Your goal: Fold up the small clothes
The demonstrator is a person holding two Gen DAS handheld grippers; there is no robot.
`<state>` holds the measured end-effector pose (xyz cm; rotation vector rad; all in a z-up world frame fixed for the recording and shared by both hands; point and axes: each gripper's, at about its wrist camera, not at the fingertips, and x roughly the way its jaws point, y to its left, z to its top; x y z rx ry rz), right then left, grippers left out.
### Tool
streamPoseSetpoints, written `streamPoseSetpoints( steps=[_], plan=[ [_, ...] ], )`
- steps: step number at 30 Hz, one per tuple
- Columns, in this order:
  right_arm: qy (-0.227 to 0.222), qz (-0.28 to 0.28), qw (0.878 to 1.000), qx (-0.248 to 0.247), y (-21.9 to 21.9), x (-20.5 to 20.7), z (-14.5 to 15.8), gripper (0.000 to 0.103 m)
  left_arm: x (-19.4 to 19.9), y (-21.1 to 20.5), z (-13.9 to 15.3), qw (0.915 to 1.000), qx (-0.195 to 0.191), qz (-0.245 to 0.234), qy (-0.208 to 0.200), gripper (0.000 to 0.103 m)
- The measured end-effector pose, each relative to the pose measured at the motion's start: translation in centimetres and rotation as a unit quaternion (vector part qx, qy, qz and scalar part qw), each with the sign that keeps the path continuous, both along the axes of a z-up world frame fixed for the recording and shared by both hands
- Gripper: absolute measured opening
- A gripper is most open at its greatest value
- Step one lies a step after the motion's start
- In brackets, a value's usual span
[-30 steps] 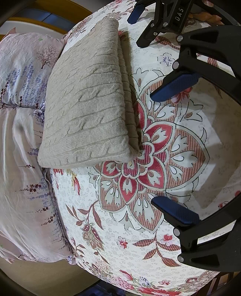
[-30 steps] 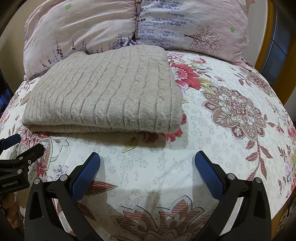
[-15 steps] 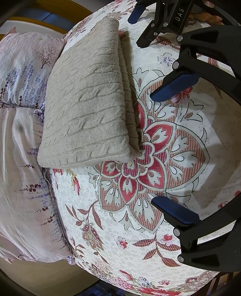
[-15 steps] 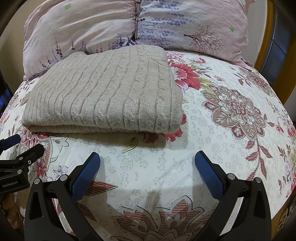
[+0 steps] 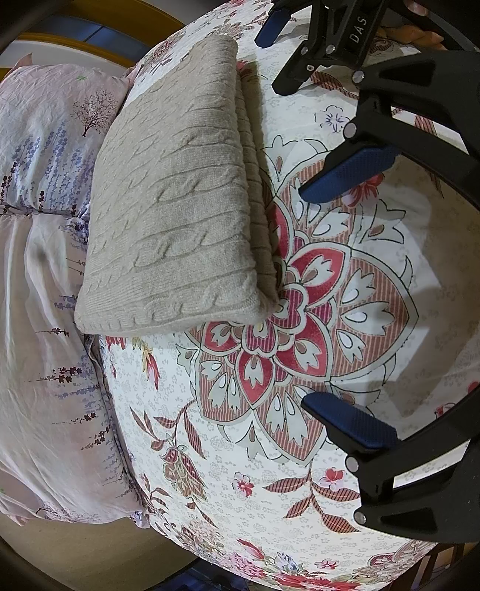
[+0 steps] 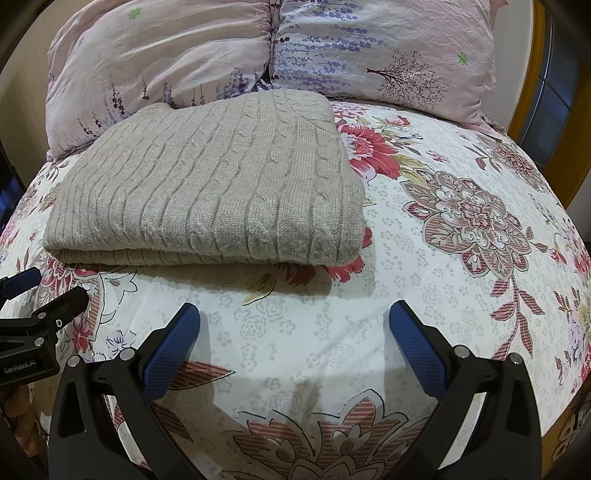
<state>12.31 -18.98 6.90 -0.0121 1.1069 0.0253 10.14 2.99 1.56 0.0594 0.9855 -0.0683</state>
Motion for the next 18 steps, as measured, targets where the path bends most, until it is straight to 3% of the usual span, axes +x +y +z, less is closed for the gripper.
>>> streamPoseSetpoints(
  steps=[18],
  plan=[
    [0.000, 0.000, 1.000, 0.000, 0.01, -0.02, 0.00, 0.102, -0.07, 0.13, 0.00, 1.0000, 0.000, 0.002, 0.001, 0.101]
  ],
)
